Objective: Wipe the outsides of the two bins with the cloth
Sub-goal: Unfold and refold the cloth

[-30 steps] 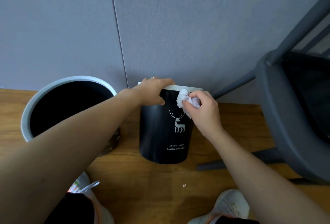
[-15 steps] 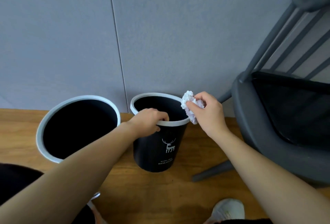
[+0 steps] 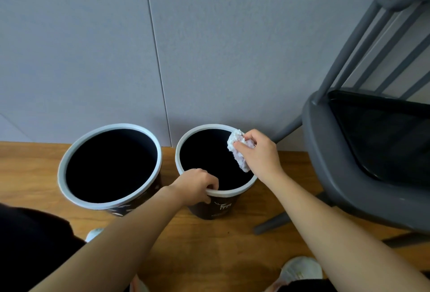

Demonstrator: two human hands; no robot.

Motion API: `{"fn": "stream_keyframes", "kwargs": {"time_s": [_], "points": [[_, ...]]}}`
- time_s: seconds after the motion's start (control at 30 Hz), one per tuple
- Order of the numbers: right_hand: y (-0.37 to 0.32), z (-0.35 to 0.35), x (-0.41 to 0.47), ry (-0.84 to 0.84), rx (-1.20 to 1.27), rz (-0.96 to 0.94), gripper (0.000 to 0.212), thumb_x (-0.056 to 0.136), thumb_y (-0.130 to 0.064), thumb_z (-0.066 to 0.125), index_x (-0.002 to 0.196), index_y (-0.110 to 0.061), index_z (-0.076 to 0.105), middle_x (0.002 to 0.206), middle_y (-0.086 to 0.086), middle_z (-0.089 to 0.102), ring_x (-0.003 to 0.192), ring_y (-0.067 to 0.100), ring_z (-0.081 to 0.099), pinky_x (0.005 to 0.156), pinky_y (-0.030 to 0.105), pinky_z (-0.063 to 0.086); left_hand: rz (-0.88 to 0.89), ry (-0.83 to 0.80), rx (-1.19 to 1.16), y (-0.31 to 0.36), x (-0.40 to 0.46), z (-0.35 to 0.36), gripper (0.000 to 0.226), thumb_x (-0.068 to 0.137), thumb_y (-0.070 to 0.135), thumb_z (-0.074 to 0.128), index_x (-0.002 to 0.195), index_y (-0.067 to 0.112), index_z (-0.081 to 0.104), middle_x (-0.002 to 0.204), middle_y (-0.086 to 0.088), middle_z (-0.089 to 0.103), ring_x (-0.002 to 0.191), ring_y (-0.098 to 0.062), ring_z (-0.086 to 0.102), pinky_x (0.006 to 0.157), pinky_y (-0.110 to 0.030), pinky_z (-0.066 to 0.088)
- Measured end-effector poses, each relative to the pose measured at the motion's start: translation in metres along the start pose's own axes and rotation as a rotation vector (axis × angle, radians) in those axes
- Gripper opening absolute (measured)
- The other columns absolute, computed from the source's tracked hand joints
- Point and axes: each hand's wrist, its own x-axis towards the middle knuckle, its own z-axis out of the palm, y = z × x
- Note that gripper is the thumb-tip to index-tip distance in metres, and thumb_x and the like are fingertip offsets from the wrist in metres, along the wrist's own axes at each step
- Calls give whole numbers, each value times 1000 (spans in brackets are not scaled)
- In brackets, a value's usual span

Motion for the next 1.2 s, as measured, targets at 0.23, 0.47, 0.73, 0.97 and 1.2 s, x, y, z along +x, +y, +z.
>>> {"fn": "stream_keyframes", "kwargs": {"time_s": [0.23, 0.47, 0.73, 0.97, 1.2], "points": [[2, 5, 0, -36, 9, 67, 14, 88, -30, 65, 87, -18, 57, 85, 3, 61, 75, 19, 62, 62, 32, 56, -57, -8, 35, -12, -9, 25, 31, 72, 27, 79, 84, 39, 54, 87, 16, 50, 83, -7, 48, 71, -19, 37], [-8, -1, 3, -22, 21, 72, 16, 88, -31, 65, 82, -19, 56, 70, -4, 59, 50, -1, 56, 39, 9, 37, -84, -86, 3, -12, -5, 16, 43, 65, 38, 84, 97, 41, 56, 90, 17, 49, 89, -10, 48, 75, -24, 42], [-43, -15, 8, 2, 41, 31, 21, 85, -33, 68, 84, -14, 58, 74, -2, 60, 62, 9, 58, 58, 26, 47, -110, 58, -195, 5, 5, -111, 63, 63, 56, 80, 118, 34, 59, 95, 18, 60, 92, -7, 57, 79, -24, 45], [-88, -26, 19, -66, 150, -50, 25, 85, -33, 71, 91, -11, 61, 75, 1, 61, 57, 5, 55, 52, 20, 44, -68, 277, -345, 15, 5, -209, 29, 82, 31, 74, 107, 17, 68, 93, 1, 71, 88, -13, 64, 82, -23, 48], [-90, -25, 26, -153, 315, -69, 31, 70, -20, 85, 94, -23, 65, 87, -2, 70, 70, 5, 64, 59, 21, 52, -97, 383, -823, 16, 13, -203, 22, 80, 22, 77, 98, 11, 70, 88, -5, 74, 76, -8, 69, 72, -23, 57]]}}
